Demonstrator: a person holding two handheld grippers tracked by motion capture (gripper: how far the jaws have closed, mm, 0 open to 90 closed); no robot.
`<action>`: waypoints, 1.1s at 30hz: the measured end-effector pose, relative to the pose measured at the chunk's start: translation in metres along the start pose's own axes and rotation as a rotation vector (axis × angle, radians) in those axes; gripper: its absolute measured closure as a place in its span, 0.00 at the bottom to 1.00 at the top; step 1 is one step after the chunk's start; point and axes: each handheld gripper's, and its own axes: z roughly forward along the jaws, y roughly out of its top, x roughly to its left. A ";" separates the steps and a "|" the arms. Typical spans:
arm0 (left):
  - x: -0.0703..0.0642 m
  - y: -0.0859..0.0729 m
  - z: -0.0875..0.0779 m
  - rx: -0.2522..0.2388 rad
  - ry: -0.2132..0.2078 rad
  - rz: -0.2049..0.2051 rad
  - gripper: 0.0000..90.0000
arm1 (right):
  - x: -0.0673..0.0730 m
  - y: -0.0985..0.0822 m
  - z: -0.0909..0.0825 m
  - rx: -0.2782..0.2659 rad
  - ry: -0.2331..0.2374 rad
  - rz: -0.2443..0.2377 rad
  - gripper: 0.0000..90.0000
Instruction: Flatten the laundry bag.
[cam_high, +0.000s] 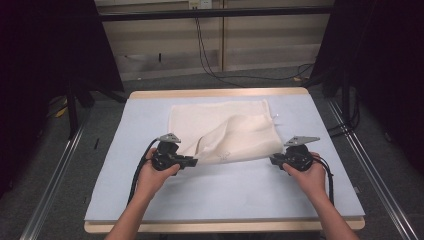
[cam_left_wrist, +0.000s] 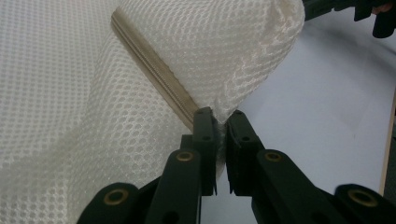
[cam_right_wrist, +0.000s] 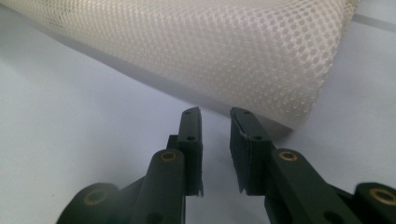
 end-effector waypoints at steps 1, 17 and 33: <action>0.000 -0.002 0.000 0.003 -0.003 -0.008 0.93 | 0.000 0.000 0.000 -0.005 -0.001 0.006 0.83; -0.004 -0.021 0.001 0.079 -0.023 -0.006 0.93 | -0.005 0.003 -0.001 -0.027 -0.013 0.016 0.81; -0.003 -0.034 -0.006 0.107 -0.043 -0.014 0.93 | -0.009 0.022 0.001 -0.087 -0.029 0.039 0.58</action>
